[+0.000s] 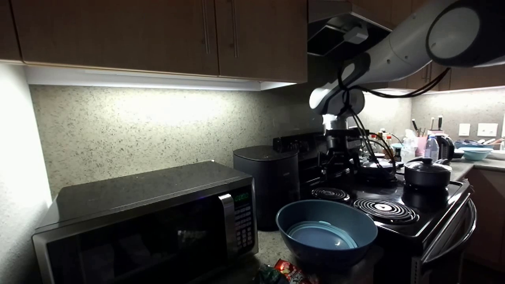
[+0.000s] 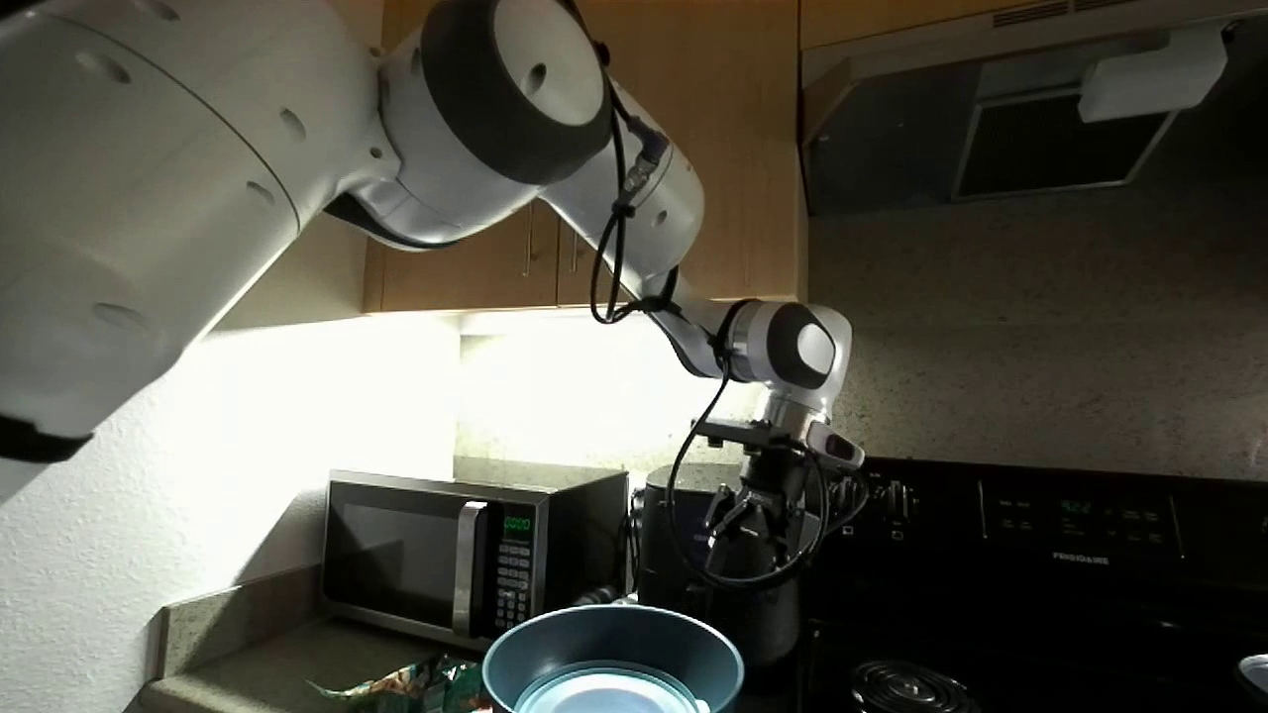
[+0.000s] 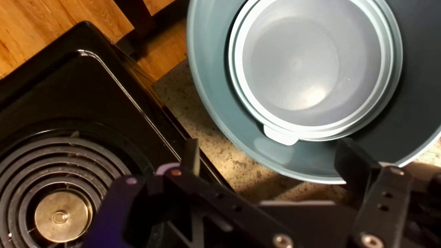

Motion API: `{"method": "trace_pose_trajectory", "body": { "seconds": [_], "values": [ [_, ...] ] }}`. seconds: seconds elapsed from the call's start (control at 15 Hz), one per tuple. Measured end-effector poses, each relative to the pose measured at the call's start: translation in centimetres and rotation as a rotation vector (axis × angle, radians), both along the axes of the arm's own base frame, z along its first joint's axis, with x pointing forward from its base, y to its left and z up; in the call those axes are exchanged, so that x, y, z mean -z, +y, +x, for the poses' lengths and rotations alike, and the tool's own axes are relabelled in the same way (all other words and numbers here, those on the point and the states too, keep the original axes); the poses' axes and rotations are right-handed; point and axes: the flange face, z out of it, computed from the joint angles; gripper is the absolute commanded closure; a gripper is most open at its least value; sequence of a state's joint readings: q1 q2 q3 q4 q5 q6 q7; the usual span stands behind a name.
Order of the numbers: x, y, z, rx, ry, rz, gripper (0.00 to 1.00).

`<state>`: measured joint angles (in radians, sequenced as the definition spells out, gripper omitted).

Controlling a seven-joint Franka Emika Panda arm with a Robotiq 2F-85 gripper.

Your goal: Put the blue bowl on top of the air fryer then set it down again

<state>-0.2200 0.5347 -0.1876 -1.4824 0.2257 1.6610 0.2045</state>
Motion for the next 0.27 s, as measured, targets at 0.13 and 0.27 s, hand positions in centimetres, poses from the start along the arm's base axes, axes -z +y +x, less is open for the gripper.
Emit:
{"method": "trace_pose_trajectory", "body": {
  "seconds": [0.13,0.27],
  "values": [
    [-2.7,0.9,-0.7,-0.007,-0.039,-0.003,0.0],
    [-3.8,1.5,-1.3,-0.01,-0.053,-0.002,0.0]
  ]
}}
